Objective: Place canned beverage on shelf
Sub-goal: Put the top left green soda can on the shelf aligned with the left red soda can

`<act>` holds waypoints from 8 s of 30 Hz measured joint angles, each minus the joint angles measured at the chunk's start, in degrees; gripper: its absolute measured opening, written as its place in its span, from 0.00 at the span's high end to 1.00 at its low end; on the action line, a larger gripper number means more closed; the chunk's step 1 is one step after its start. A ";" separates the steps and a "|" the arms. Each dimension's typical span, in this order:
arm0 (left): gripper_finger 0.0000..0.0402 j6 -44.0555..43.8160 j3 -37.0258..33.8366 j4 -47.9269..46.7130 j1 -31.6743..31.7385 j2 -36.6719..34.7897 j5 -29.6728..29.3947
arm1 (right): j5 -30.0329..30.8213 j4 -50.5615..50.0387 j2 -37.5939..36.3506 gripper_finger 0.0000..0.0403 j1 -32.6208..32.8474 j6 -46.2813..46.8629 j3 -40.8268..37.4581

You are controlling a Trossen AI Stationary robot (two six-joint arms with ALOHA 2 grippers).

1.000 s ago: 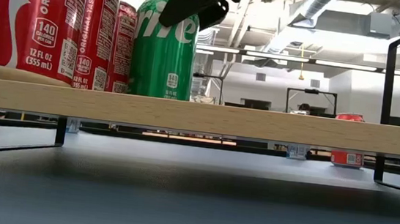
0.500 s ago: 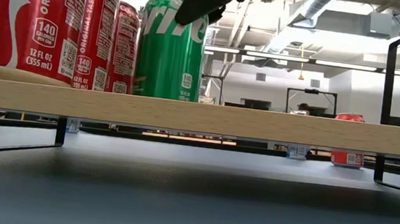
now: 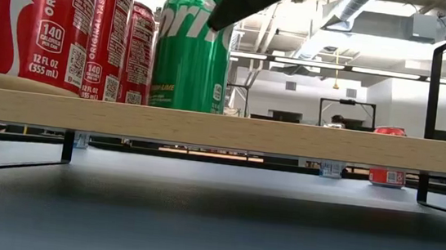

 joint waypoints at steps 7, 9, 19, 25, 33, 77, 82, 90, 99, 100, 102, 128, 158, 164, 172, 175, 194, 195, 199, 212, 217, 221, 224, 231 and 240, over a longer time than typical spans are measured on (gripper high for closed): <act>0.25 -0.68 0.00 0.02 -0.01 -0.02 0.00 | -3.72 0.98 0.03 0.26 -1.93 -2.36 -0.05; 0.25 -1.09 0.00 0.02 -0.01 -0.02 0.00 | -4.30 1.07 0.04 0.26 -2.38 -3.86 -0.07; 0.25 -2.92 0.00 0.02 0.00 -0.02 0.02 | -7.29 1.94 0.15 0.26 -4.11 -9.84 -0.11; 0.25 -4.64 0.00 0.02 0.00 -0.02 -0.23 | -8.79 1.90 0.17 0.26 -4.79 -13.42 -0.11; 0.25 -5.36 0.00 0.03 0.00 -0.02 -1.63 | -10.03 0.57 0.17 0.26 -5.20 -19.70 -0.06; 0.25 -5.35 0.00 1.29 0.00 1.86 -4.11 | -7.04 -6.71 0.46 0.26 -5.11 -28.48 5.13; 0.25 -5.33 0.00 1.29 -0.01 1.86 -4.12 | -7.60 -6.77 0.44 0.26 -4.57 -30.07 5.20; 0.25 -5.33 0.00 1.29 0.00 1.86 -4.13 | -8.23 -7.03 0.52 0.26 -4.33 -30.66 5.31; 0.25 -5.33 0.00 1.29 0.00 1.86 -4.39 | -8.04 -4.86 0.66 0.26 -4.11 -30.68 5.31; 0.25 -5.30 0.00 1.29 -0.02 1.86 -4.37 | -7.82 -4.92 0.66 0.26 -4.03 -30.68 5.31; 0.25 -5.30 0.00 1.29 0.00 1.86 -4.40 | -7.41 -4.90 0.66 0.26 -3.93 -30.66 5.31; 0.25 -6.47 0.00 0.70 0.00 1.84 -7.45 | -2.12 -6.50 0.48 0.23 -1.75 -23.29 5.42; 0.25 -7.34 0.00 0.76 0.00 1.84 -7.04 | 4.42 -5.08 0.48 0.23 0.72 -12.80 5.39; 0.25 -7.36 0.00 0.76 0.00 1.84 -7.65 | 1.22 -6.91 0.39 0.23 0.37 -10.67 5.46; 0.25 -7.46 0.00 0.79 0.00 1.84 -8.59 | 0.88 -6.81 0.46 0.12 0.46 -11.97 5.44; 0.25 -7.47 0.00 0.79 0.00 1.84 -8.61 | 0.92 -6.71 0.46 0.07 0.52 -12.11 5.44; 0.25 -7.19 0.00 0.44 0.00 1.84 -8.61 | 7.07 -24.54 0.46 0.06 -0.39 5.20 17.35; 0.25 -7.13 0.00 0.42 0.00 1.84 -8.61 | 6.88 -26.68 0.25 0.06 -0.12 7.33 17.56; 0.25 -7.09 0.00 0.42 0.00 1.84 -8.59 | 2.64 -30.41 -0.92 0.06 1.22 15.20 17.39; 0.25 -5.99 0.00 0.50 0.00 1.86 -7.99 | 10.07 7.42 -17.83 0.30 8.94 38.63 -19.36; 0.25 -6.30 0.00 0.78 0.00 1.84 -8.92 | 20.22 13.47 -20.70 0.57 8.90 47.37 -26.07; 0.25 -6.54 0.00 0.90 0.00 1.84 -8.90 | 21.29 16.47 -19.15 0.86 8.68 47.92 -27.46; 0.25 -6.75 0.00 0.86 0.00 1.86 -8.88 | 20.83 19.53 -18.01 0.97 8.72 46.75 -27.33; 0.25 -6.66 0.00 0.66 0.00 1.84 -8.85 | 20.09 21.46 -17.22 0.96 8.00 46.35 -27.44; 0.25 -6.20 0.00 0.63 0.00 1.86 -8.75 | 18.47 25.53 -17.22 0.99 6.35 44.81 -27.33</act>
